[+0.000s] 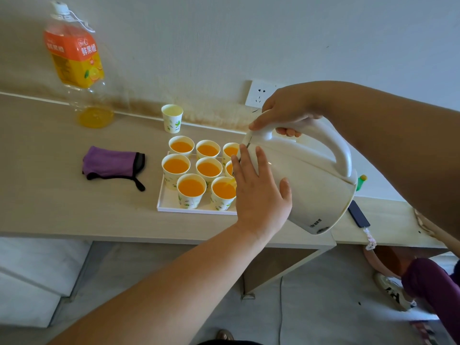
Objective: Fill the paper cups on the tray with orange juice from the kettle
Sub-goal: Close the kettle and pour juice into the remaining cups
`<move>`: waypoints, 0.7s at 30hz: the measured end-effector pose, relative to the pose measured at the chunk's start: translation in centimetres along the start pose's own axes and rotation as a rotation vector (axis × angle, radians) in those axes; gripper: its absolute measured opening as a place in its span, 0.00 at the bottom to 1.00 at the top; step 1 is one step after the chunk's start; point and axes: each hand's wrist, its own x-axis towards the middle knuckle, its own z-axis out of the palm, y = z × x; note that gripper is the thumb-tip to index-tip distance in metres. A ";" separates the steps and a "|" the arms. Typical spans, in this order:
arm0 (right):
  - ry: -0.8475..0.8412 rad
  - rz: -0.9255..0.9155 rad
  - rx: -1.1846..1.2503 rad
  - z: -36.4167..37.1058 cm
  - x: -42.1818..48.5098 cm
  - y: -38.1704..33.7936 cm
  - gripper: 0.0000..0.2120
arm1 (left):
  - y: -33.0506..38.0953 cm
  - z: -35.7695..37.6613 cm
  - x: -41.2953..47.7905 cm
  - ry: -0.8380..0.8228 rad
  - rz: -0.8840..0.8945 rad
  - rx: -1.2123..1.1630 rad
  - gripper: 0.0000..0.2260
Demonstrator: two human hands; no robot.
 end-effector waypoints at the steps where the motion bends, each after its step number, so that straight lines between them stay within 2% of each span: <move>1: -0.001 0.000 -0.006 0.0 0.1 0.0 0.23 | 0.0 0.0 0.0 -0.002 -0.001 -0.001 0.33; 21: 0.022 -0.011 -0.085 0.6 -0.2 -0.1 0.22 | -1.0 0.2 0.0 -0.017 0.021 0.011 0.33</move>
